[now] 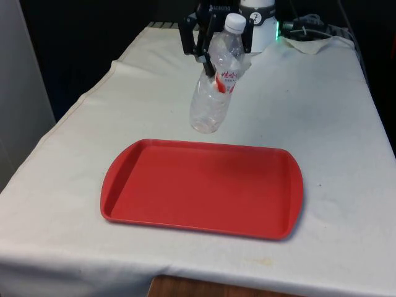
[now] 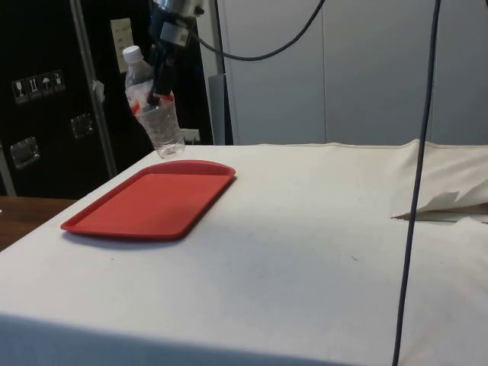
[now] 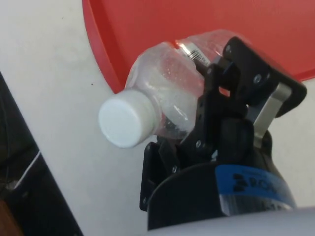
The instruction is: Place the bottle upright on the tray.
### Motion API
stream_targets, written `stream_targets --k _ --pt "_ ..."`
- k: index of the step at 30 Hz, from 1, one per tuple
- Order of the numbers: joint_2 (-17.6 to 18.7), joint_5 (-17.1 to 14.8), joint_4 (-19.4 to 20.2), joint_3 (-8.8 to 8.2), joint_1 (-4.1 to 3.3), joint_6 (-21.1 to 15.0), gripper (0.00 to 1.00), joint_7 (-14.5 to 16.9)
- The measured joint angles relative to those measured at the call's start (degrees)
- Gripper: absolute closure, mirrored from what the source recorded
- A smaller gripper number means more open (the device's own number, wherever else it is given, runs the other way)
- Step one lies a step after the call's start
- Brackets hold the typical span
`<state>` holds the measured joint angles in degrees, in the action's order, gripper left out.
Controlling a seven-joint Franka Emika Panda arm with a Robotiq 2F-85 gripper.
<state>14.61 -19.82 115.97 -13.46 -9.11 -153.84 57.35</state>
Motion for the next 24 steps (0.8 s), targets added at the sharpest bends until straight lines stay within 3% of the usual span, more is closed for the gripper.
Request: stream_targets --k 24 --pt "4.1 -9.6 -2.7 -0.34 0.06 -0.6 0.67 5.4"
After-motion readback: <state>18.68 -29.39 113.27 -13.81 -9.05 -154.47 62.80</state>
